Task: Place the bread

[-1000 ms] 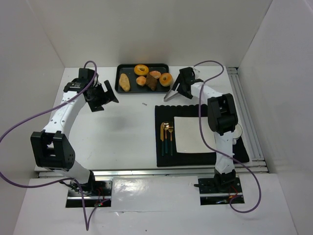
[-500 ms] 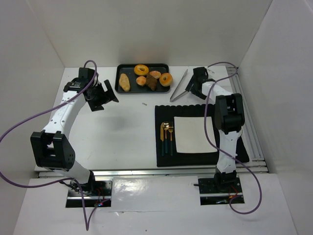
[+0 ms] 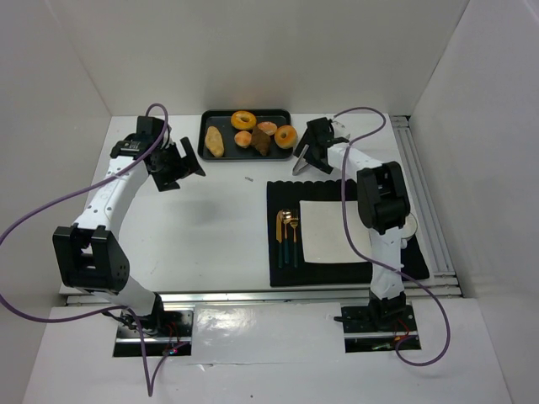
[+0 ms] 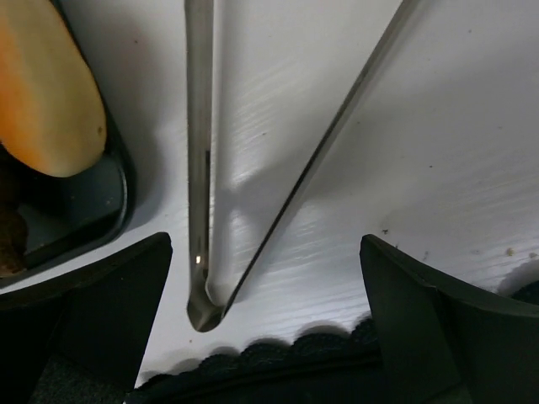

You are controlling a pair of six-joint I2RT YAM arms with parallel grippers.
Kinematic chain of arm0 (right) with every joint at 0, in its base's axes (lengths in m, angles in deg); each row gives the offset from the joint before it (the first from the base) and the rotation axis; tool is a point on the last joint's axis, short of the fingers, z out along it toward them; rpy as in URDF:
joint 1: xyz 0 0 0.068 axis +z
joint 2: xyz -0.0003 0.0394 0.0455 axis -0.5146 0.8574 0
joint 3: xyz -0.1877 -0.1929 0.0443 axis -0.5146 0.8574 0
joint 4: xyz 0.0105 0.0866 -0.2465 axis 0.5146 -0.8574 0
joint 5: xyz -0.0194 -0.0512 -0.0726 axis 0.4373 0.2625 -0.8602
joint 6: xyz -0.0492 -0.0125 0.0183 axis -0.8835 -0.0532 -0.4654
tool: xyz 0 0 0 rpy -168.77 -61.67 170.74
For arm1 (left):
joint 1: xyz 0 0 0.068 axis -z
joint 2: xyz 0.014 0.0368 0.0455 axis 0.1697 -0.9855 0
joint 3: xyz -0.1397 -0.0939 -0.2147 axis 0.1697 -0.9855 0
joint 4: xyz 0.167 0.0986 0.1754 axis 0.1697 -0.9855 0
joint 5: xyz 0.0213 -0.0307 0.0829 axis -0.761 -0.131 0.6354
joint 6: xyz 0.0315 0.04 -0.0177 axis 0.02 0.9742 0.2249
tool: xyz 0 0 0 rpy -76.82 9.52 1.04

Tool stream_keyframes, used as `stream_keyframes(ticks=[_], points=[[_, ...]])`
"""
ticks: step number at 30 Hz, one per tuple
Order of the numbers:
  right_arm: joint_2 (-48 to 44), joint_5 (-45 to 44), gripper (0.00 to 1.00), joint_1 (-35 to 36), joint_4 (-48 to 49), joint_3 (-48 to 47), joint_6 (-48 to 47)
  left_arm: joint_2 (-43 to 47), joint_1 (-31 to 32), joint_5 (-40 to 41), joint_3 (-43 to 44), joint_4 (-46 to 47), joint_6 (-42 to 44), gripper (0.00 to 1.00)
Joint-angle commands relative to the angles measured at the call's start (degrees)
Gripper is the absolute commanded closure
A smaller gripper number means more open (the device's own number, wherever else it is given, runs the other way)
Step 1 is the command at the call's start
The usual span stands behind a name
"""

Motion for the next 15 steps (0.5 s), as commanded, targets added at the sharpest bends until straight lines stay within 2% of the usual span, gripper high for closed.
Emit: stream_keyframes(ticks=[1, 5, 8, 11, 13, 15], points=[[0.86, -3.53, 0.00, 0.16, 2.17, -3.40, 3.28, 1.45, 0.22, 0.67, 0.99, 0.37, 0.95, 0.00], [3.50, -6.77, 0.00, 0.69, 0.52, -7.08, 3.28, 1.45, 0.22, 0.67, 0.47, 0.37, 0.95, 0.00], [7.09, -12.82, 0.00, 2.35, -2.65, -11.22, 2.75, 1.45, 0.22, 0.67, -0.06, 0.37, 1.48, 0.00], [12.28, -15.74, 0.00, 3.59, -8.89, -19.30, 1.61, 1.45, 0.22, 0.67, -0.07, 0.37, 2.00, 0.00], [14.22, -16.36, 0.01, 3.59, -11.71, -23.61, 1.00, 1.97, 0.22, 0.67, -0.07, 0.89, 2.00, 0.00], [15.55, -17.94, 0.08, 4.11, -14.16, -25.46, 0.46, 1.98, 0.22, 0.67, -0.07, 0.90, 2.53, 0.00]])
